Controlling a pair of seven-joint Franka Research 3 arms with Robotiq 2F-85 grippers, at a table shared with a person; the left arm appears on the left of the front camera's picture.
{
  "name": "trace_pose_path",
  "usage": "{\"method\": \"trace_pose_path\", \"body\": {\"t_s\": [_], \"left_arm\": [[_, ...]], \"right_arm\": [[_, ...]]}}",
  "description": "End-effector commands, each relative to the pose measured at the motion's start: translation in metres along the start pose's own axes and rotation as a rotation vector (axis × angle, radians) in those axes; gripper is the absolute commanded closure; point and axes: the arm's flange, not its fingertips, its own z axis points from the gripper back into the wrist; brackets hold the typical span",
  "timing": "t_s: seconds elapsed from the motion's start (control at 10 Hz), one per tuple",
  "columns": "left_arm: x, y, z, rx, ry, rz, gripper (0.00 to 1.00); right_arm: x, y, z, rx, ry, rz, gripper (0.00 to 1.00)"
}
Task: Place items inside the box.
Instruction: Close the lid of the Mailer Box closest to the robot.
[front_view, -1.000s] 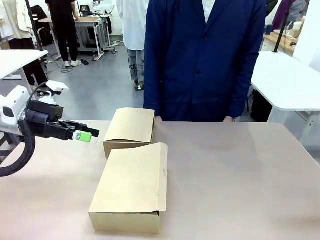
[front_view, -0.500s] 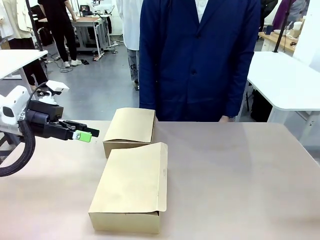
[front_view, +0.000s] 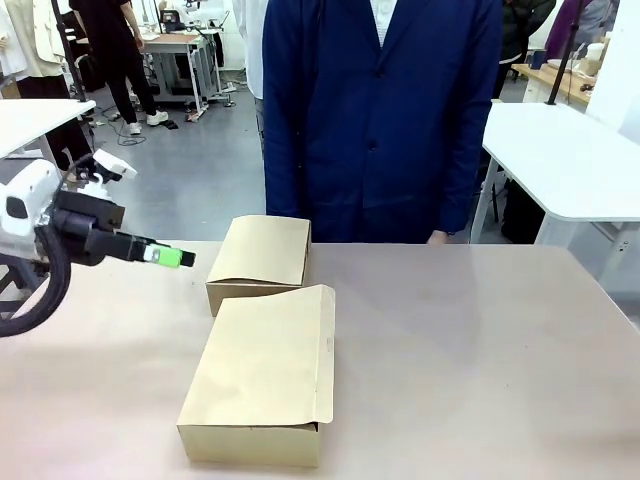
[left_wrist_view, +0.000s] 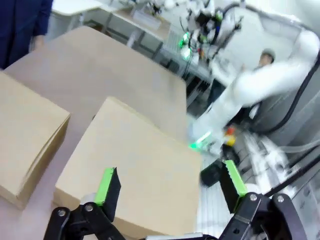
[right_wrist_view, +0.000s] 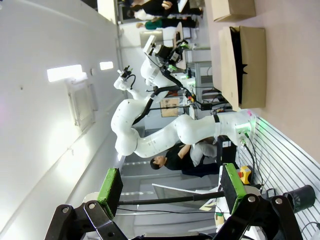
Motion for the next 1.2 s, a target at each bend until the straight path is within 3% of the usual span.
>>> {"method": "trace_pose_path", "body": {"t_s": [0.0, 0.2, 0.3, 0.4, 0.5, 1.1], "left_arm": [[0.012, -0.008, 0.041, -0.053, -0.167, 0.285, 0.00], [-0.001, -0.003, 0.073, -0.032, -0.260, 0.518, 0.00], [-0.016, 0.003, 0.087, -0.044, -0.226, 0.694, 0.00], [-0.028, 0.012, 0.097, -0.137, -0.238, 0.784, 0.00], [-0.012, 0.003, 0.082, -0.033, -0.198, 0.541, 0.00], [-0.012, 0.003, 0.082, -0.033, -0.198, 0.541, 0.00]], "right_arm": [[0.001, 0.007, 0.000, 0.014, -0.003, -0.012, 0.00], [0.001, 0.007, 0.000, 0.014, -0.003, -0.012, 0.00], [0.001, 0.007, 0.000, 0.014, -0.003, -0.012, 0.00], [0.001, 0.007, 0.000, 0.014, -0.003, -0.012, 0.00], [0.001, 0.007, 0.000, 0.014, -0.003, -0.012, 0.00], [0.001, 0.007, 0.000, 0.014, -0.003, -0.012, 0.00]]}}
